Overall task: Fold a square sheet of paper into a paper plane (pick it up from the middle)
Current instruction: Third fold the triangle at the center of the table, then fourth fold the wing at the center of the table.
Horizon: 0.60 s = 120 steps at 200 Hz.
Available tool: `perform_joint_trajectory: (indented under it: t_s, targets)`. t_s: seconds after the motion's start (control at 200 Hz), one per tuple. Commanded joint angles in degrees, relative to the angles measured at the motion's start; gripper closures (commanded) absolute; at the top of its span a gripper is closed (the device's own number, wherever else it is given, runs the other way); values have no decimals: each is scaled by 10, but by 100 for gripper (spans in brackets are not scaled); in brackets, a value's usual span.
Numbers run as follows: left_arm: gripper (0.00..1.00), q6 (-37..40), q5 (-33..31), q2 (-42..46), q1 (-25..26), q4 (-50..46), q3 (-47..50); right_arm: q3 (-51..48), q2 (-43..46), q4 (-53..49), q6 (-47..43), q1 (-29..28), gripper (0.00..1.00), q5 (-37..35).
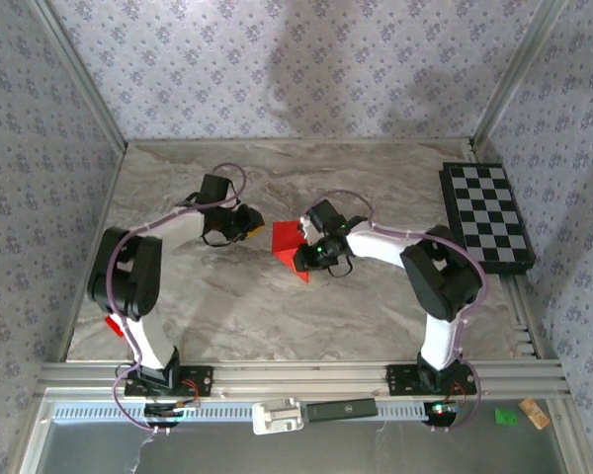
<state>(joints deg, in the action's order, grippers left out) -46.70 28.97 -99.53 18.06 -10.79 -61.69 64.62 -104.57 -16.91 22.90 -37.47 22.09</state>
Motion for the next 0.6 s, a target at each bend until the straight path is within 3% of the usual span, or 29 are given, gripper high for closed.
perform_joint_trajectory:
  t_s: [0.0, 0.245, 0.595]
  targets:
    - [70, -57, -11, 45, 4, 27, 47, -19, 58, 84, 54, -2, 72, -34]
    - [58, -109, -15, 72, 29, 81, 114, -61, 50, 142, 127, -19, 68, -91]
    - [64, -153, 16, 10, 53, 134, 124, -11, -34, 100, 146, -6, 72, -117]
